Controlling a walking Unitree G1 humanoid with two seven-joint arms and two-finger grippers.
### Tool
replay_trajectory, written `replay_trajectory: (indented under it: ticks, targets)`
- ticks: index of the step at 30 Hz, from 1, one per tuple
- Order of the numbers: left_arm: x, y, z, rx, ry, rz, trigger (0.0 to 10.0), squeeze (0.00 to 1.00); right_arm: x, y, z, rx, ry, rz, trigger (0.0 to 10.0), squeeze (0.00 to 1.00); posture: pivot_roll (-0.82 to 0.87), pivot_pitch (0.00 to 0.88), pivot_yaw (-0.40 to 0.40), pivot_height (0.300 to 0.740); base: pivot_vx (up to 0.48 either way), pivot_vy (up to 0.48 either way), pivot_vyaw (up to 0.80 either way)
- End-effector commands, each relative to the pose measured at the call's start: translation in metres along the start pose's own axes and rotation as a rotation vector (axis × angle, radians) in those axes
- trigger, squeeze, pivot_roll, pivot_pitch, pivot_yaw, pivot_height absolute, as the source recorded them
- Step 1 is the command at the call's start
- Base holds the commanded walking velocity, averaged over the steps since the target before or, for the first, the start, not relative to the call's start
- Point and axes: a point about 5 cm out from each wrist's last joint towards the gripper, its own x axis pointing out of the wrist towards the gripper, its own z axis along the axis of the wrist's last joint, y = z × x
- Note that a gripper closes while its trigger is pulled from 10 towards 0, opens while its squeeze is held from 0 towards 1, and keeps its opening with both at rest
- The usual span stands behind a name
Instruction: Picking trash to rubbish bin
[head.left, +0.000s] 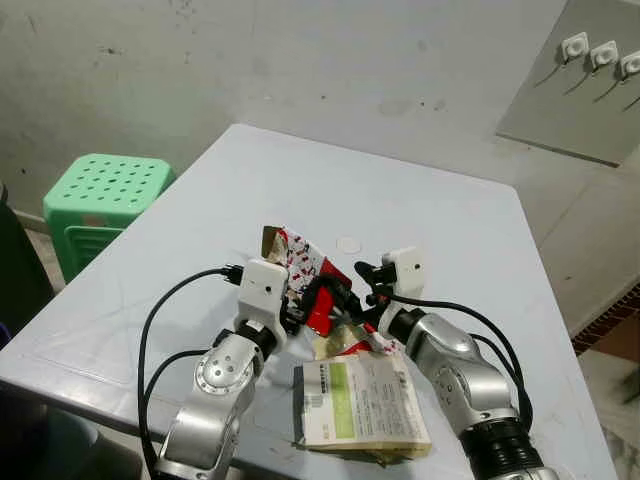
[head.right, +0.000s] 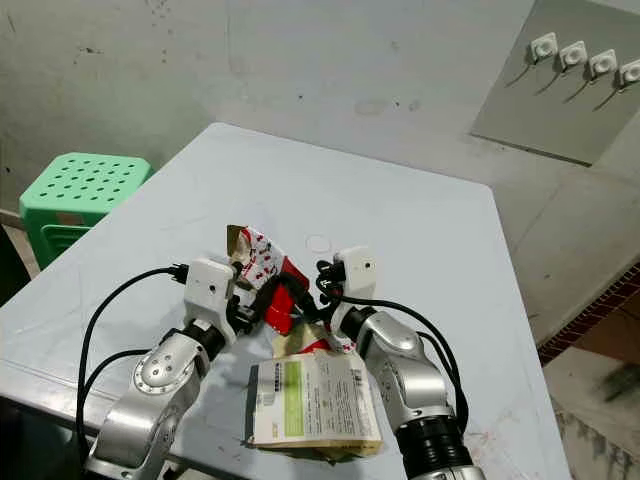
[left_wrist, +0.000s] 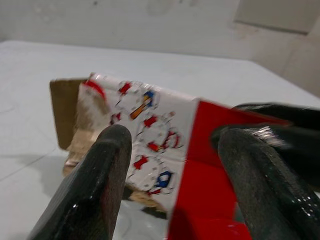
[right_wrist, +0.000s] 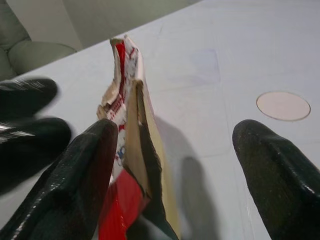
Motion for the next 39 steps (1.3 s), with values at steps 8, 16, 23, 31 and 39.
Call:
replay_trajectory:
  ticks: [8,16,23,31,39]
  targets:
    - [-0.014,-0.011,0.017,0.023,-0.030,-0.062,10.0,0.00,-0.002,-0.010,0.002,-0.007,0.011,0.002,10.0,0.00,0.01,0.000,-0.112,0.740,0.000,0.000,0.00]
    - [-0.030,-0.011,0.014,0.013,-0.001,-0.037,10.0,0.00,0.001,-0.012,0.002,-0.001,0.030,0.051,9.4,0.00,0.04,0.000,-0.123,0.740,0.000,0.000,0.00]
    - [-0.034,-0.011,0.018,0.015,0.005,-0.019,10.0,0.00,0.005,-0.014,0.004,0.011,0.014,0.072,0.0,0.00,0.06,0.000,-0.134,0.740,0.000,0.000,0.00]
    - [-0.039,-0.018,0.020,0.004,0.010,-0.033,10.0,0.00,0.009,-0.018,0.006,-0.002,0.022,0.075,0.0,0.00,0.06,0.003,-0.135,0.740,0.000,0.000,0.00]
    - [-0.041,-0.028,0.020,-0.002,0.019,-0.074,10.0,0.00,0.010,-0.021,0.006,-0.012,0.031,0.078,0.0,0.00,0.06,0.001,-0.134,0.740,0.000,0.000,0.00]
